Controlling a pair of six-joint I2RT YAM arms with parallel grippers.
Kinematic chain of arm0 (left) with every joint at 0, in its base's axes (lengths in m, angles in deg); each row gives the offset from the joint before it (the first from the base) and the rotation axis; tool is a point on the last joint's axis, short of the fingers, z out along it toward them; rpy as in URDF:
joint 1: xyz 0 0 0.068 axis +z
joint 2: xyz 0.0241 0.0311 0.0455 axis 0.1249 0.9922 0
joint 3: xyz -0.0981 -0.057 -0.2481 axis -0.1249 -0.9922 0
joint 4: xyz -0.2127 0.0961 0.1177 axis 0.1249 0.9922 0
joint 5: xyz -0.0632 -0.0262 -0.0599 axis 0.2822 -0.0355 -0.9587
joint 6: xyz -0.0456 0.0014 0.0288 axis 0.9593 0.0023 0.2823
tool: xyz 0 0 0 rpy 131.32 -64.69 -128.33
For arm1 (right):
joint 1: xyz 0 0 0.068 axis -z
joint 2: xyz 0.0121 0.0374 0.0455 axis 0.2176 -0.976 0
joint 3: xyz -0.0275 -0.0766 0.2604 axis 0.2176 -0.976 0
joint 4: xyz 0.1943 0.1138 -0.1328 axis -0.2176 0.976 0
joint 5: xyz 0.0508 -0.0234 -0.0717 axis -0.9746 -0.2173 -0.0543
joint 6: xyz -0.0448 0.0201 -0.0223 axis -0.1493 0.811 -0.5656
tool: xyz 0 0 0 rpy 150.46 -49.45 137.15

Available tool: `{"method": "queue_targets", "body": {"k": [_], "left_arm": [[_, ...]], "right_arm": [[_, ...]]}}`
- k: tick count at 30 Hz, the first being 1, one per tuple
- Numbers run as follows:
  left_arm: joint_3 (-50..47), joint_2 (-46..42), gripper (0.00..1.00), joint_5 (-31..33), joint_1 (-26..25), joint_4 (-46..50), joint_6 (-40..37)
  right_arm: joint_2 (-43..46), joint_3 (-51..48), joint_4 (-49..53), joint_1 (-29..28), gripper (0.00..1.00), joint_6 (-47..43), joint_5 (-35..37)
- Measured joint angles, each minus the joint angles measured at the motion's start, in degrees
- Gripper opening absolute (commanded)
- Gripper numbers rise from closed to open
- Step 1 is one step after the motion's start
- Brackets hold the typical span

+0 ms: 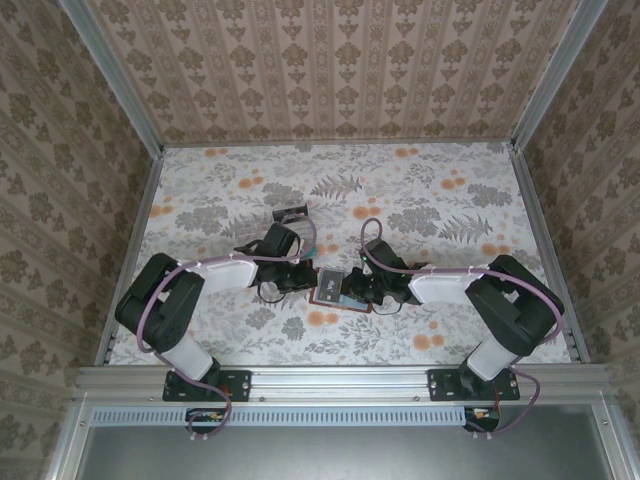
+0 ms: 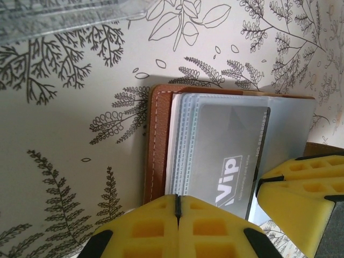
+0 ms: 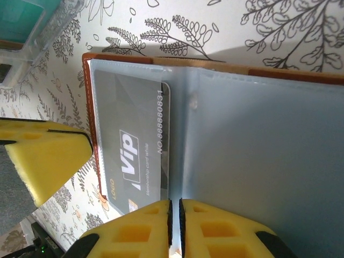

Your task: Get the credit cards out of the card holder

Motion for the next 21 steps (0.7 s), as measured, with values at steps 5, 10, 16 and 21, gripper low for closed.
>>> {"method": "queue_targets", "body": {"k": [5,10,16,21], "left_arm": [[0.0,0.5,0.04,0.0,-0.2,-0.6,0.0],[0.0,0.7,0.02,0.1,-0.2,-0.7,0.0],[-0.1,0.7,0.0,0.5,-0.2,-0.8,0.4],[-0.2,1.0,0.0,0.5,-0.2,-1.2,0.8]], "right_arm": [[-1.1,0.2,-1.5,-0.2,0.17,0.0,-0.5],[-1.9,0.4,-2.4,-0.3,0.17,0.0,-0.9],[-2.1,0.5,-2.6,-0.3,0.17,0.0,-1.3],[-2.1,0.5,-2.9,-0.3,0.17,0.0,-1.7]]}}
